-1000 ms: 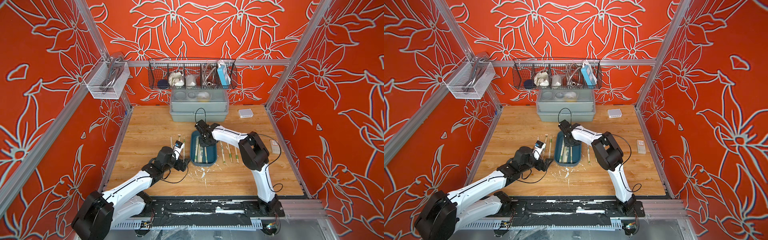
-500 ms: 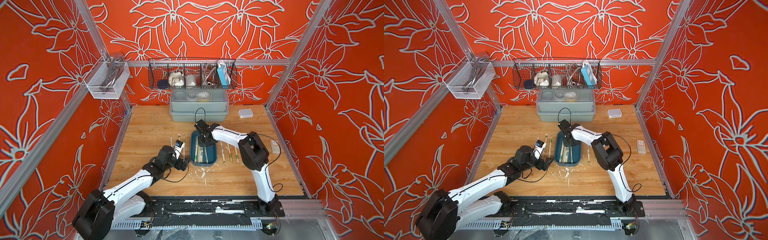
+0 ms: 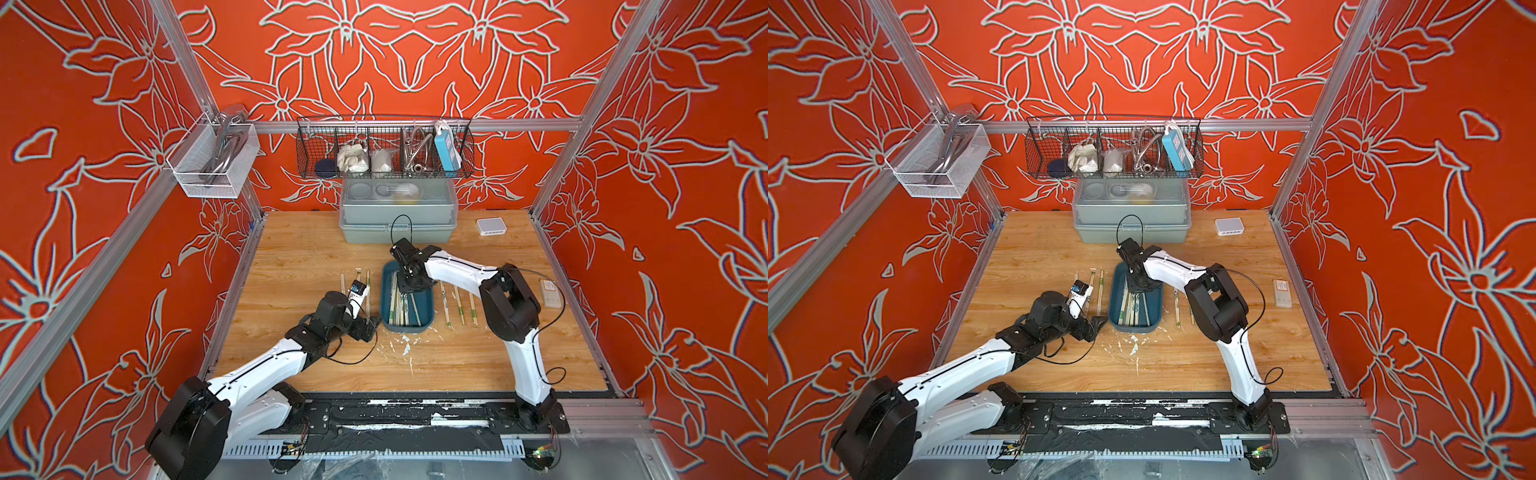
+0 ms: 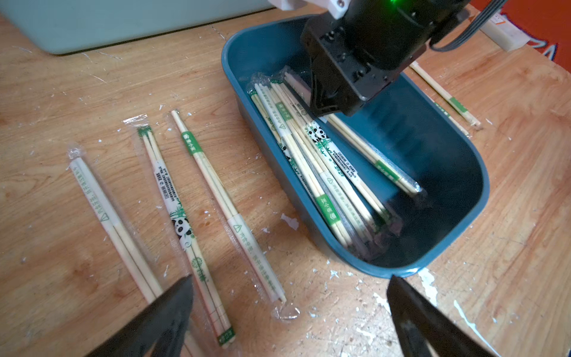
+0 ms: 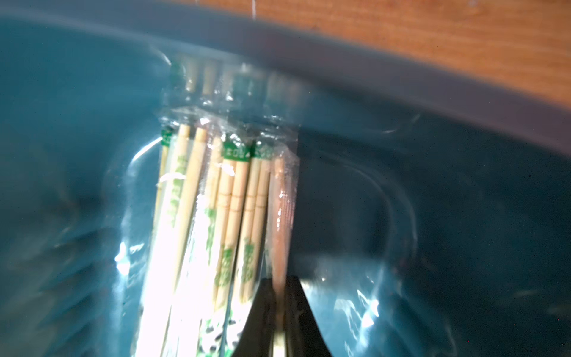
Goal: Take the paired disposable chopsticks out of the storage box
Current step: Pick up the paired disposable chopsticks from the storage box.
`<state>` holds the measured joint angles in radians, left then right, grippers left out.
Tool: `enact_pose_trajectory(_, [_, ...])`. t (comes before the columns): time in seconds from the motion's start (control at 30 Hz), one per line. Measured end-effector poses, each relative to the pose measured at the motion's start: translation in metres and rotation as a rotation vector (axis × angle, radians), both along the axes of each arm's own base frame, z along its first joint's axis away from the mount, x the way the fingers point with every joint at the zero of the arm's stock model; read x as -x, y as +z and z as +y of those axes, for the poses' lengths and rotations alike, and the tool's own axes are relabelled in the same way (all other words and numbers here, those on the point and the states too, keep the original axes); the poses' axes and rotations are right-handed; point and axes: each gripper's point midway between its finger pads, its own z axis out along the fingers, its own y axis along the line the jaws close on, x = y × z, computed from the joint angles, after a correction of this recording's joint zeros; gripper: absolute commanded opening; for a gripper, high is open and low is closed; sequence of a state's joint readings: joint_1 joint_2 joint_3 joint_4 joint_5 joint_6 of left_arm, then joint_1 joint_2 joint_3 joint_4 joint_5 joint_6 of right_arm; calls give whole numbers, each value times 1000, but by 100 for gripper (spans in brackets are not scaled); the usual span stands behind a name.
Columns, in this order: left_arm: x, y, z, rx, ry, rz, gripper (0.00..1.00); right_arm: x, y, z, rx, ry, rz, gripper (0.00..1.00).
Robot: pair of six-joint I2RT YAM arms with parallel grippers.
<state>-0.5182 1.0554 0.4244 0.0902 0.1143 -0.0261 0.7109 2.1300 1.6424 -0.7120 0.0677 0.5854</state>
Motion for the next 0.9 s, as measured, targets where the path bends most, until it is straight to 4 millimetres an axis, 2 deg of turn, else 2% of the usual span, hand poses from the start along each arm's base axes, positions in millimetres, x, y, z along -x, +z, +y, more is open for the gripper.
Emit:
enact_pose_trajectory(0.37, [-1, 10, 1, 13, 7, -33, 100, -3, 42, 2, -56, -7, -66, 7])
enact_pose_trajectory(0.6, [-2, 10, 2, 10, 14, -35, 100, -8, 82, -6, -126, -21, -118, 7])
enact_pose_trajectory(0.73, [-2, 12, 4, 9, 21, -44, 100, -17, 107, -29, -153, -46, -158, 7])
enact_pose_trajectory(0.8, [-1, 15, 5, 14, 23, -54, 100, -19, 114, -48, -148, -61, -173, 7])
enact_pose_trajectory(0.9, [-1, 19, 5, 22, 23, -69, 100, -17, 116, -87, -123, -101, -179, 7])
